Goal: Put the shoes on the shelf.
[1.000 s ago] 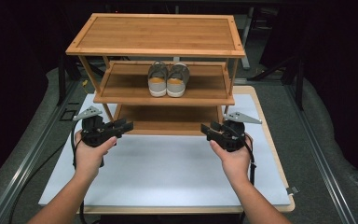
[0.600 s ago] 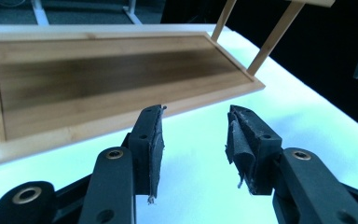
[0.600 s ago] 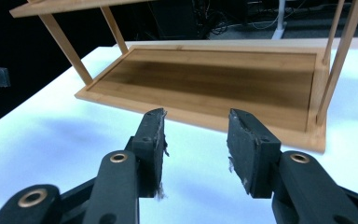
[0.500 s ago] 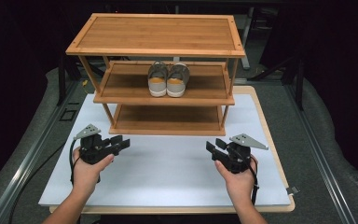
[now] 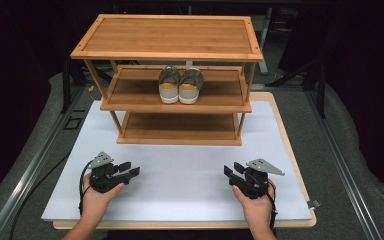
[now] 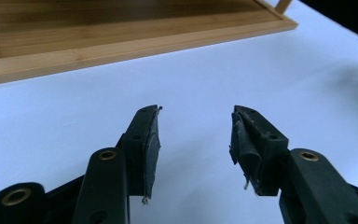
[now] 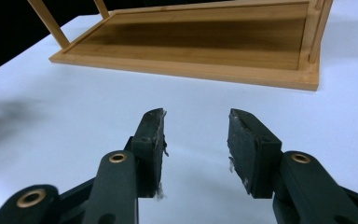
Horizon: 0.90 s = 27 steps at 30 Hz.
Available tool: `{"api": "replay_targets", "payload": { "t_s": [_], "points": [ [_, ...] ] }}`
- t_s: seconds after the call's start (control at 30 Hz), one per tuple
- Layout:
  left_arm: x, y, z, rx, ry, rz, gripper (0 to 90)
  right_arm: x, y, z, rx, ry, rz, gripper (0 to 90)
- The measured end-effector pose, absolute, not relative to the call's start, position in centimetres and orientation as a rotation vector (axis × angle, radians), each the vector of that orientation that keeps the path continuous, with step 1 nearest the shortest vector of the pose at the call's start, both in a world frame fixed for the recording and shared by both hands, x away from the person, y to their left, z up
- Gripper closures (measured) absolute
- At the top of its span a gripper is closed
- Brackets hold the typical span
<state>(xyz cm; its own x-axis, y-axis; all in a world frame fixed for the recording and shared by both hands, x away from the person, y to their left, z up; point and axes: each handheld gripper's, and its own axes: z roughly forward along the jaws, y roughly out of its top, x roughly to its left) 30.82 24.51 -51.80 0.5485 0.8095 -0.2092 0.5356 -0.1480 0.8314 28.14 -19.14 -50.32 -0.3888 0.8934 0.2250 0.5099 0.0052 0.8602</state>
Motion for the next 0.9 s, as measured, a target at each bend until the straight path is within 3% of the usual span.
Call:
{"api": "replay_targets", "payload": {
  "t_s": [0.9],
  "points": [
    [30.5,21.6,-54.4,1.959,1.024,0.297,49.8,28.9,-17.3,-53.3,1.369,2.074,1.212,54.4]
  ]
}}
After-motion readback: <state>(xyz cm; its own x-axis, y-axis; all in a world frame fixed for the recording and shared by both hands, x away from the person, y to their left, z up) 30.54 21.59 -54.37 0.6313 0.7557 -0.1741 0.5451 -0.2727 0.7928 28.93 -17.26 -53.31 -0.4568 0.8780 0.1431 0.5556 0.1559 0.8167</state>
